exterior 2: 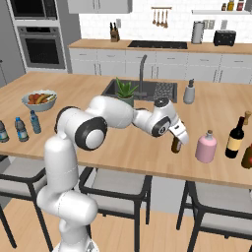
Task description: Move the plastic bottles in the middle to the plastics group, and the glass bottles in the middle to the glass group.
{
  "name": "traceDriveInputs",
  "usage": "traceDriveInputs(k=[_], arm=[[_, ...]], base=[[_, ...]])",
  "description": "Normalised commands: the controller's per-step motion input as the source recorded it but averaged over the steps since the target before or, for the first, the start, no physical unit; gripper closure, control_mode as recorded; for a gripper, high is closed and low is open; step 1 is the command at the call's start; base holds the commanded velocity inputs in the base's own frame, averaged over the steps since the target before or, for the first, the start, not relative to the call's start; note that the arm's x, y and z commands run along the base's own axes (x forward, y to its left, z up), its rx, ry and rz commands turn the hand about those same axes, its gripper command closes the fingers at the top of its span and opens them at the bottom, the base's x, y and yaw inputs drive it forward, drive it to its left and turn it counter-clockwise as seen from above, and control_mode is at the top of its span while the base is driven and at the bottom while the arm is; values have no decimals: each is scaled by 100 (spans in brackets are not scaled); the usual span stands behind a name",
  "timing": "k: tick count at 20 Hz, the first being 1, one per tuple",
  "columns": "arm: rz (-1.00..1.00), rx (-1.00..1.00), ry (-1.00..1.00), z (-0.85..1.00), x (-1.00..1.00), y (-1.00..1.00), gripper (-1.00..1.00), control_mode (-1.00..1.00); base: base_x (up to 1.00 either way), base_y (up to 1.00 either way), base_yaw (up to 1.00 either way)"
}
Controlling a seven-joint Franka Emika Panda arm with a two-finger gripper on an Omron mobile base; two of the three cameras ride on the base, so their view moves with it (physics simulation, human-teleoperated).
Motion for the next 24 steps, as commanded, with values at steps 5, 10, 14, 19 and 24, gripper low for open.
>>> traceDriveInputs(k=[5, 10, 14, 19, 24], arm=[[-12, 0, 0, 9, 0, -25, 100, -100], [-10, 0, -1, -8, -2, -22, 100, -100], [-5, 0, 0, -1, 0, 0, 100, -100], [-4, 0, 0, -3, 0, 0, 100, -100], [-4, -1, 0, -4, 2, 0, 100, -100]], base=[[0, 0, 0], [0, 0, 0], [0, 0, 0], [0, 0, 0], [0, 0, 0]])
